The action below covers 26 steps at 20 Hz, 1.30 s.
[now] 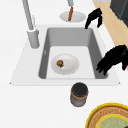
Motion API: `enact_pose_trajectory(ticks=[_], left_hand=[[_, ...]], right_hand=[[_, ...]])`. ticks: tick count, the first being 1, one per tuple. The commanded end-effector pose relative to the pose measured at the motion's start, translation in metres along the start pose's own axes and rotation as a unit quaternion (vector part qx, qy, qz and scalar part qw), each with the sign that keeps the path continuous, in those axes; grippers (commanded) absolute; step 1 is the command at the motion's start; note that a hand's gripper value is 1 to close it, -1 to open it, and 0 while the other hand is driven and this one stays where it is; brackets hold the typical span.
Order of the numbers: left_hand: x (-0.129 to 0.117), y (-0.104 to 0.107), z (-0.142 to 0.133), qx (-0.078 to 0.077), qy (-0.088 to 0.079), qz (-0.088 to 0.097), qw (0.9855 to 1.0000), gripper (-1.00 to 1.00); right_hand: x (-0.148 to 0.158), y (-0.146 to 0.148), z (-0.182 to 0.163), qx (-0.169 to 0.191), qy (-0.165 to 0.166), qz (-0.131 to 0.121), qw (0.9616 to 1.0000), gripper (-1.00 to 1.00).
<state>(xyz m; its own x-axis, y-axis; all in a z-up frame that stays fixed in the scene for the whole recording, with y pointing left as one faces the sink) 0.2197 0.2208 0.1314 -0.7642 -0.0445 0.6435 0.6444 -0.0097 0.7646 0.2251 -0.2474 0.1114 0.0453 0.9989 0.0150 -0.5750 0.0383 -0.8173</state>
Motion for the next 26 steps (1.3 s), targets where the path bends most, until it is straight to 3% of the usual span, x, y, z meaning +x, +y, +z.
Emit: enact_pose_trajectory(ticks=[1,8,25,26], left_hand=[[0.012,0.016,0.017,0.008,0.005,-0.003,1.0000,-1.00],[0.030,0.056,0.050,0.014,0.000,-0.015,0.9998,-1.00],[0.079,0.157,0.134,0.019,-0.023,-0.021,0.9993,-1.00],[0.075,0.163,0.138,0.021,-0.024,-0.007,0.9995,-1.00]], right_hand=[[0.000,0.000,0.000,0.000,0.000,0.000,1.0000,0.00],[0.000,-0.001,0.003,0.003,0.002,0.000,1.0000,0.00],[0.000,-0.002,0.002,0.000,0.003,-0.001,1.0000,0.00],[0.000,-0.002,0.002,0.000,0.003,-0.001,1.0000,0.00]])
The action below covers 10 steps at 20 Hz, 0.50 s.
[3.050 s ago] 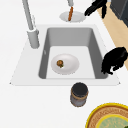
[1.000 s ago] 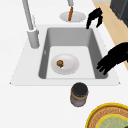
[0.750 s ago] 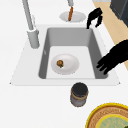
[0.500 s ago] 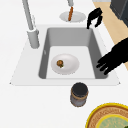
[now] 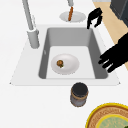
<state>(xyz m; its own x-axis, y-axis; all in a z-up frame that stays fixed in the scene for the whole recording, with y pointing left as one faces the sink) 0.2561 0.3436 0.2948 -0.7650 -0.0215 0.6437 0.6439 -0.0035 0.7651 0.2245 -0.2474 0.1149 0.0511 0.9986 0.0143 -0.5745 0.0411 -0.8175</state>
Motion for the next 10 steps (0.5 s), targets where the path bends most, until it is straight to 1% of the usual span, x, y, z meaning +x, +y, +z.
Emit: enact_pose_trajectory(ticks=[1,2,3,4,5,6,8,10], left_hand=[[-0.004,0.016,0.014,0.019,-0.015,0.000,0.9997,-1.00],[-0.015,0.020,0.015,0.020,-0.017,0.025,0.9993,-1.00],[-0.019,0.024,0.016,0.018,-0.016,0.035,0.9991,-1.00],[-0.026,0.031,0.016,0.010,-0.010,0.032,0.9994,-1.00],[-0.034,0.032,0.018,0.011,-0.006,0.030,0.9995,-1.00],[-0.041,0.032,0.018,0.017,-0.005,0.030,0.9994,-1.00],[-0.058,0.034,0.019,0.022,-0.009,0.030,0.9993,-1.00],[-0.073,0.036,0.018,0.022,-0.006,0.040,0.9989,-1.00]], right_hand=[[0.000,0.000,0.000,0.000,0.000,0.000,1.0000,0.00],[0.000,0.000,0.000,0.000,0.000,0.000,1.0000,0.00],[0.000,0.000,0.000,0.000,0.000,0.000,1.0000,0.00],[0.000,0.000,0.000,0.000,0.000,0.000,1.0000,0.00],[0.000,0.000,0.000,0.000,0.000,0.000,1.0000,0.00],[0.000,0.000,0.000,0.000,0.000,0.000,1.0000,0.00],[0.000,0.000,0.000,0.000,0.000,0.000,1.0000,0.00],[0.000,0.000,0.000,0.000,0.000,0.000,1.0000,0.00]])
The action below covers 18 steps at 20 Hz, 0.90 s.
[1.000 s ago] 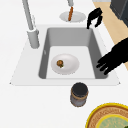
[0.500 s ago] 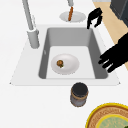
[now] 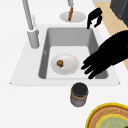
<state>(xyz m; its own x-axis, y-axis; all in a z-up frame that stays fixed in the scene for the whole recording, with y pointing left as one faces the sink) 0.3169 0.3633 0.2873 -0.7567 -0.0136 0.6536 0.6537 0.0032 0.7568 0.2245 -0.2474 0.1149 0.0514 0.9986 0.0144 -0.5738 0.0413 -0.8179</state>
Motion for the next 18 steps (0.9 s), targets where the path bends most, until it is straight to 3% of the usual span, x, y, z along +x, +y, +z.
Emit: enact_pose_trajectory(ticks=[1,4,7,9,14,16,18], left_hand=[[-0.028,0.004,0.000,0.018,-0.002,0.037,0.9992,-1.00],[-0.048,0.005,0.003,0.018,0.001,0.051,0.9985,-1.00],[-0.068,-0.003,0.018,0.022,-0.019,0.036,0.9989,-1.00],[-0.082,-0.005,0.027,0.030,-0.028,0.038,0.9984,-1.00],[-0.117,-0.005,0.028,0.034,-0.017,0.052,0.9979,-1.00],[-0.124,-0.006,0.028,0.039,-0.012,0.068,0.9968,-1.00],[-0.134,-0.007,0.029,0.040,-0.007,0.072,0.9966,-1.00]], right_hand=[[0.000,0.000,0.000,0.000,0.000,0.000,1.0000,0.00],[0.000,0.000,0.000,0.000,0.000,0.000,1.0000,0.00],[0.000,0.000,0.000,0.000,0.000,0.000,1.0000,0.00],[0.000,0.000,0.000,0.000,0.000,0.000,1.0000,0.00],[0.000,0.000,0.000,0.000,0.000,0.000,1.0000,0.00],[0.000,0.000,0.000,0.000,0.000,0.000,1.0000,0.00],[0.000,0.000,0.000,0.000,0.000,0.000,1.0000,0.00]])
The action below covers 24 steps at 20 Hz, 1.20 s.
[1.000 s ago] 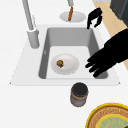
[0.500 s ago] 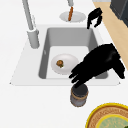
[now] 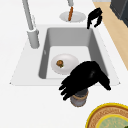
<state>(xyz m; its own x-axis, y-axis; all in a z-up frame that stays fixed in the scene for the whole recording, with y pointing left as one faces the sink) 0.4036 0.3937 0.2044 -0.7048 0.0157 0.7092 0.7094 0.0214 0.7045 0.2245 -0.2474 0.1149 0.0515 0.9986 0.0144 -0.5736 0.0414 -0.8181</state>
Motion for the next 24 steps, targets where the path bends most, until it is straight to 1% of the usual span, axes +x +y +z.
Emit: enact_pose_trajectory(ticks=[1,2,3,4,7,10,12,13,14,16,19,21,22,23,24], left_hand=[[-0.019,-0.001,0.000,0.030,0.005,0.029,0.9991,-1.00],[-0.024,-0.003,0.003,0.031,0.001,0.026,0.9992,-1.00],[-0.029,-0.006,0.011,0.033,-0.010,0.024,0.9991,-1.00],[-0.033,-0.008,0.014,0.033,-0.015,0.024,0.9991,-1.00],[-0.046,-0.011,0.014,0.031,-0.010,0.021,0.9992,-1.00],[-0.061,-0.009,0.021,0.033,-0.015,0.030,0.9989,-1.00],[-0.068,-0.008,0.024,0.033,-0.015,0.039,0.9986,-1.00],[-0.070,-0.008,0.023,0.033,-0.013,0.040,0.9986,-1.00],[-0.071,-0.009,0.022,0.029,-0.006,0.035,0.9989,-1.00],[-0.073,-0.008,0.021,0.021,-0.001,0.042,0.9989,-1.00],[-0.080,-0.009,0.021,0.023,-0.008,0.057,0.9981,-1.00],[-0.080,-0.009,0.021,0.020,-0.008,0.069,0.9974,-1.00],[-0.074,-0.008,0.017,0.016,-0.012,0.073,0.9971,-1.00],[-0.071,-0.005,0.013,0.011,-0.010,0.077,0.9969,-1.00],[-0.065,-0.005,0.014,0.011,-0.006,0.076,0.9971,-1.00]], right_hand=[[0.000,0.000,0.000,0.000,0.000,0.000,1.0000,0.00],[0.000,0.000,0.000,0.000,0.000,0.000,1.0000,0.00],[0.000,0.000,0.000,0.000,0.000,0.000,1.0000,0.00],[0.000,0.000,0.000,0.000,0.000,0.000,1.0000,0.00],[0.000,0.000,0.000,0.000,0.000,0.000,1.0000,0.00],[0.000,0.000,0.000,0.000,0.000,0.000,1.0000,0.00],[0.000,0.000,0.000,0.000,0.000,0.000,1.0000,0.00],[0.000,0.000,0.000,0.000,0.000,0.000,1.0000,0.00],[0.000,0.000,0.000,0.000,0.000,0.000,1.0000,0.00],[0.000,0.000,0.000,0.000,0.000,0.000,1.0000,0.00],[0.000,0.000,0.000,0.000,0.000,0.000,1.0000,0.00],[0.000,0.000,0.000,0.000,0.000,0.000,1.0000,0.00],[0.000,0.000,0.000,0.000,0.000,0.000,1.0000,0.00],[0.000,0.000,0.000,0.000,0.000,0.000,1.0000,0.00],[0.000,0.000,0.000,0.000,0.000,0.000,1.0000,0.00]])
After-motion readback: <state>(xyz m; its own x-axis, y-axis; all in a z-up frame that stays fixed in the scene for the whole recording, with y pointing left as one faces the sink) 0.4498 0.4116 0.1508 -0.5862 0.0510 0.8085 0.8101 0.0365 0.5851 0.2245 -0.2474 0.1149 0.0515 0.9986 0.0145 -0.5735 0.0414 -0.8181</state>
